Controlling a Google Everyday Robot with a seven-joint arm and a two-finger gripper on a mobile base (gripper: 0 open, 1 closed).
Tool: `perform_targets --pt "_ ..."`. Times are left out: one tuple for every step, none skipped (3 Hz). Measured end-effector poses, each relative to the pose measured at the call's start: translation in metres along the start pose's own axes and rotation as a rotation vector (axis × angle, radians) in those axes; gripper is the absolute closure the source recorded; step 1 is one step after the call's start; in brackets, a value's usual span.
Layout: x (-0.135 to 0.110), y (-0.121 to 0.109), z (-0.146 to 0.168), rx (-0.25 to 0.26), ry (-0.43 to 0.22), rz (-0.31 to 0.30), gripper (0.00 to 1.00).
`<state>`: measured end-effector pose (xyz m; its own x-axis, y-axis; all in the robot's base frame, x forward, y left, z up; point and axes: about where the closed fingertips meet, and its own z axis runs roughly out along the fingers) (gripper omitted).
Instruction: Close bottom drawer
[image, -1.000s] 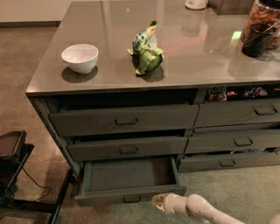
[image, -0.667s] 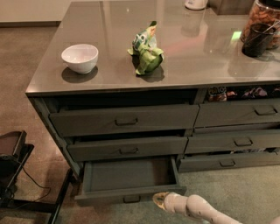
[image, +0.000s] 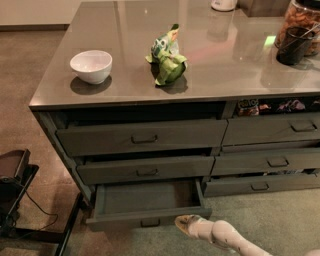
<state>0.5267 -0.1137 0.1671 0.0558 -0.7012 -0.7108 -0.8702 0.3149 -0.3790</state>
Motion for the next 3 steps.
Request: perform_targets --pt "0.004 -0.012 0.012 0.028 -0.01 -0.002 1.0" --pt "0.007 -0.023 0.024 0.05 -0.023 0.001 1.0" --pt "0.008 -0.038 0.035 0.061 -0.028 0.0 1.0"
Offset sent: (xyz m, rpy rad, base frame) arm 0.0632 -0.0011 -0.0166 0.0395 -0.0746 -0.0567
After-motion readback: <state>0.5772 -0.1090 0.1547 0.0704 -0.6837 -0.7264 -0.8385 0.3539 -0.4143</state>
